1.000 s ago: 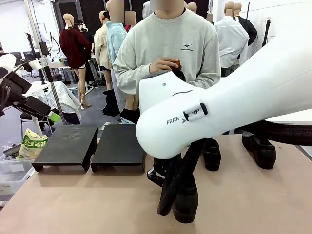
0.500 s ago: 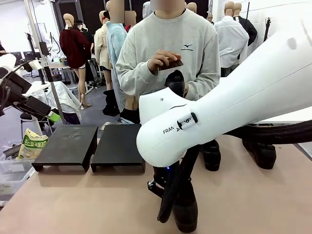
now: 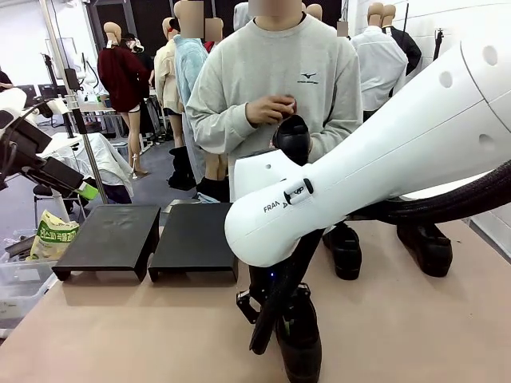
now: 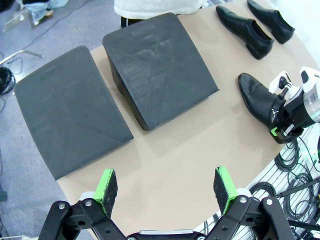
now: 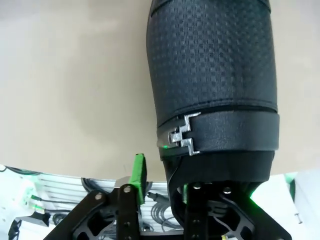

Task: Organize the shoes by placing them on the stand.
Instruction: Pick up one Shoe and place it in the middle of the table.

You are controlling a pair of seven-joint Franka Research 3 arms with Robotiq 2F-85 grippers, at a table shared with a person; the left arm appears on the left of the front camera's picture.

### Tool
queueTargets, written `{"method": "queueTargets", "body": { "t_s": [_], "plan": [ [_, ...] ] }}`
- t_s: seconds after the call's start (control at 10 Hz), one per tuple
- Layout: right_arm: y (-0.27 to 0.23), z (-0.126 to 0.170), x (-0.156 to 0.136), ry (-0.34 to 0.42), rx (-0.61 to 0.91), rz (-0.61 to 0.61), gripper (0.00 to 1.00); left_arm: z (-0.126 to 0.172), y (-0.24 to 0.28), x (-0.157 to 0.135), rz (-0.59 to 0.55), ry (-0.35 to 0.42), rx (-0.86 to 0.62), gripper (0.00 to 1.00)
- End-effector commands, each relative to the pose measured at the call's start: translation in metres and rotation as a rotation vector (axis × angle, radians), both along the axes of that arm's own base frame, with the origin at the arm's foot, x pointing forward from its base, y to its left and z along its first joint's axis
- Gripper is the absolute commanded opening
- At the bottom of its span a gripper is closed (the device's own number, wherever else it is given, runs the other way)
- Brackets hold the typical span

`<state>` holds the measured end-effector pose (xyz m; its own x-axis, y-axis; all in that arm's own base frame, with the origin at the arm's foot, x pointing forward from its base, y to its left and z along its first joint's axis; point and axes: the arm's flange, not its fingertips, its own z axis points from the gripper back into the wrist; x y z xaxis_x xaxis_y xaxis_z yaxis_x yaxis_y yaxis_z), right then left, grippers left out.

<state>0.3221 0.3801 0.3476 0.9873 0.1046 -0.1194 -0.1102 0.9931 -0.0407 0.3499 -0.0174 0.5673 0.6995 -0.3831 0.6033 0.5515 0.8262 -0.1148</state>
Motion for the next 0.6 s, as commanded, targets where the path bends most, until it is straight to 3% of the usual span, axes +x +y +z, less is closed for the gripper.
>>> {"method": "queueTargets", "body": {
  "t_s": [0.0, 0.5],
  "plan": [
    [-0.001, 0.005, -0.002, -0.023, 0.057, -0.010, 1.00, 0.000, 0.002, 0.000, -0.005, 0.001, -0.008, 1.00],
    [-0.010, 0.025, -0.002, -0.074, 0.082, -0.010, 1.00, 0.000, 0.002, 0.000, -0.005, 0.001, -0.008, 1.00]
  ]
}}
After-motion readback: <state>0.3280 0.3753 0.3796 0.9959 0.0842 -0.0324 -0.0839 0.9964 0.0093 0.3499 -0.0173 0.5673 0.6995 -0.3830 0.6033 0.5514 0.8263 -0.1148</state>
